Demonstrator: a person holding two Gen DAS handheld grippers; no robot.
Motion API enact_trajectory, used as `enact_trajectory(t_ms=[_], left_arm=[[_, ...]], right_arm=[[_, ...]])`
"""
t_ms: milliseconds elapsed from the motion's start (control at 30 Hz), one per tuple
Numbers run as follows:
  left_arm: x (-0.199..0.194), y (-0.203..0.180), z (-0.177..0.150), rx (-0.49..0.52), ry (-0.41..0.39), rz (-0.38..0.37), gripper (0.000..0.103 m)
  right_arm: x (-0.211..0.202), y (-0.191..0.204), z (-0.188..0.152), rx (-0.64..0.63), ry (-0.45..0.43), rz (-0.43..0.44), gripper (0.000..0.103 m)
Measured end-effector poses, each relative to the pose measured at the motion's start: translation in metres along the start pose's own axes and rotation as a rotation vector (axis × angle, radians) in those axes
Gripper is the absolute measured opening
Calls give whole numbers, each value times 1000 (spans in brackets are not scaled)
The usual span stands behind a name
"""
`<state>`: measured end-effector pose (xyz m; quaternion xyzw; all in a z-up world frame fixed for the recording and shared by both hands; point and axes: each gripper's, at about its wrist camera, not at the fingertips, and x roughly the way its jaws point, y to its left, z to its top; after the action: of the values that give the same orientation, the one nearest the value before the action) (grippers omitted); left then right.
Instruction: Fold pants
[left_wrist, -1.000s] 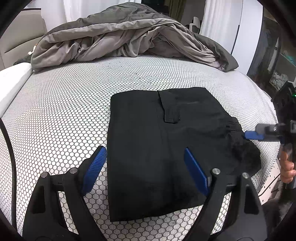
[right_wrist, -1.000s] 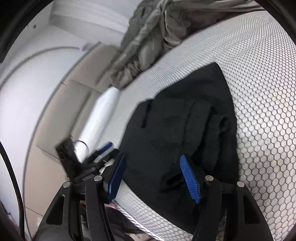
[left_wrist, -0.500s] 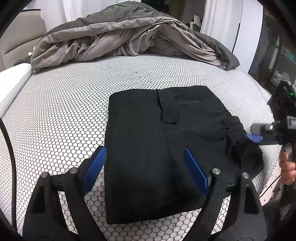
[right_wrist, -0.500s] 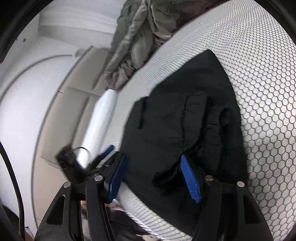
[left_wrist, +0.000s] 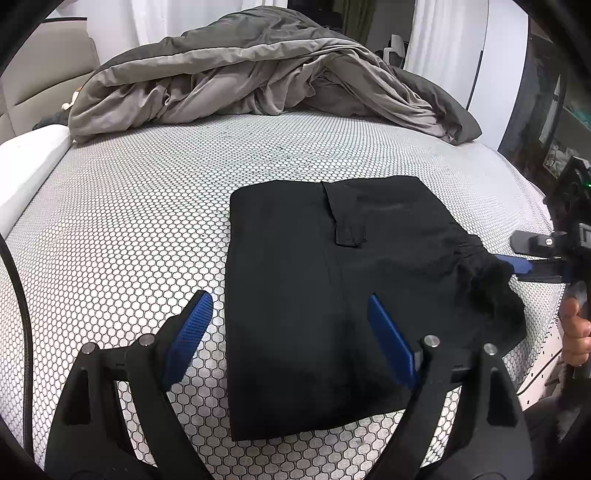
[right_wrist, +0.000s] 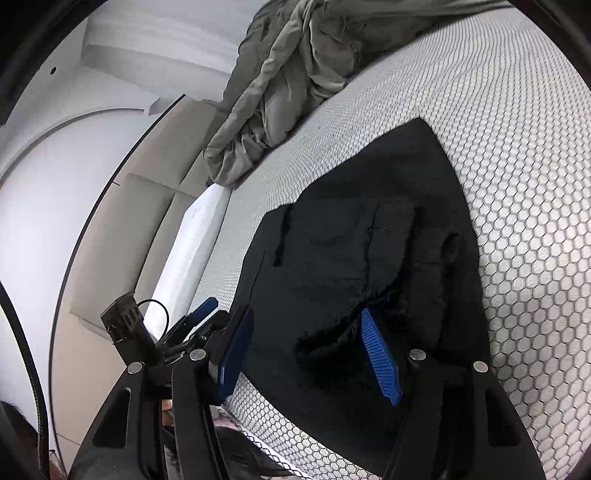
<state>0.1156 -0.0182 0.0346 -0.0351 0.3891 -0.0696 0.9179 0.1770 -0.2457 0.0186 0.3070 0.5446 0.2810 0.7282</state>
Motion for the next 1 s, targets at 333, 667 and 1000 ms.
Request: enact_trajectory(t_ms=[333,667,1000], left_arm=[[2,-3,1,3,5,8,84],[6,-5,1,17,13,11,84],[7,-6,2,21,12,10,84]], right_arm=[[-16,0,-5,3,10,87,62],[-9,-3,-14,0,98,35,62],[-14,-10,-20,3,110,41,62]])
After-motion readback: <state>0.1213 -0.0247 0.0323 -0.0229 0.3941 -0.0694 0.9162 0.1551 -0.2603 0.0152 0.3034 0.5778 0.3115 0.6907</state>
